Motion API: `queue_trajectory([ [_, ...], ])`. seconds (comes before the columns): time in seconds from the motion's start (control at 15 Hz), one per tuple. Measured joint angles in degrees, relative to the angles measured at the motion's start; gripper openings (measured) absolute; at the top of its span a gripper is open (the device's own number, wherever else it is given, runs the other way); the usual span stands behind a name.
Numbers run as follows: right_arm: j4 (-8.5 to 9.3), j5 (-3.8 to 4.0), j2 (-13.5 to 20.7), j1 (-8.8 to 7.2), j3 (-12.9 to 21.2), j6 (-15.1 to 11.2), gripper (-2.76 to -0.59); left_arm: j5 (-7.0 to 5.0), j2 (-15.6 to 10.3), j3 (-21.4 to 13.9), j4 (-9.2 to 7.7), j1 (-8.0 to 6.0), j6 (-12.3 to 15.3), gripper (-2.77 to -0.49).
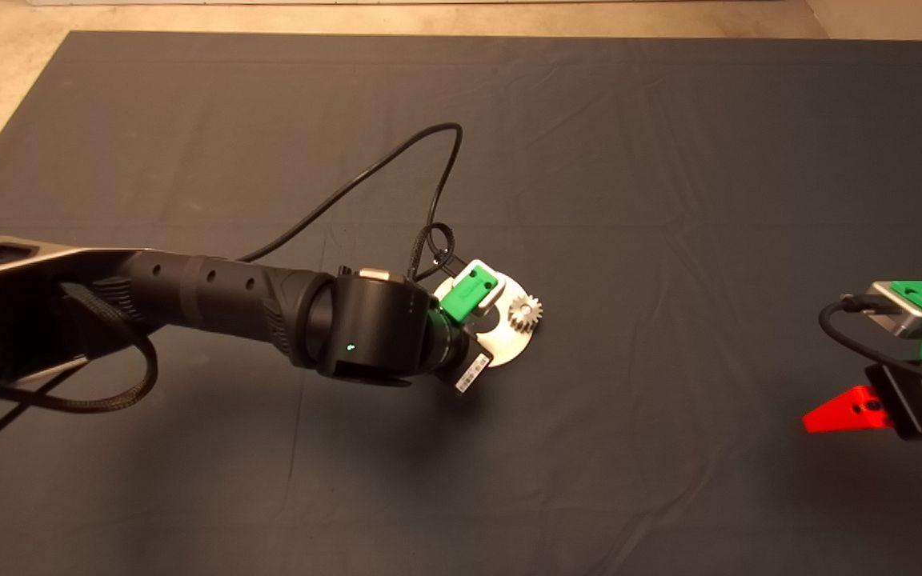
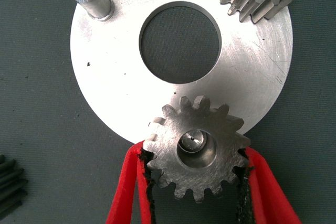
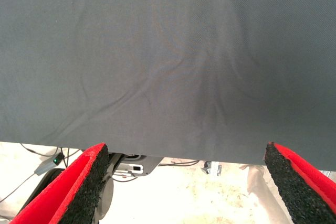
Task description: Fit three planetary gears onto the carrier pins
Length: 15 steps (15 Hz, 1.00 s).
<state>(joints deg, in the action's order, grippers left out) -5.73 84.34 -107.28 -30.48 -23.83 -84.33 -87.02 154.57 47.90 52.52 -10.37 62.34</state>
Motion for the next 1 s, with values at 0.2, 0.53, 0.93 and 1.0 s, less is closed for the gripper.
queue_trajectory([
  [0.2,0.00,-0.03,0.0,-0.01,0.0,0.0,-1.15,-0.01,0.0,0.0,0.45,0.40,0.0,-2.64],
  [0.53,0.02,-0.03,0.0,0.00,0.0,0.0,-1.15,-0.13,0.1,0.0,1.23,0.68,0.0,-2.64],
  [0.93,0.03,-0.03,0.0,0.00,0.0,0.0,-1.15,-0.44,0.2,0.0,1.47,0.68,0.0,-2.64],
  [1.0,0.02,-0.03,0.0,-0.01,0.0,0.0,-1.15,-0.44,0.2,0.0,1.49,0.68,0.0,-2.63],
])
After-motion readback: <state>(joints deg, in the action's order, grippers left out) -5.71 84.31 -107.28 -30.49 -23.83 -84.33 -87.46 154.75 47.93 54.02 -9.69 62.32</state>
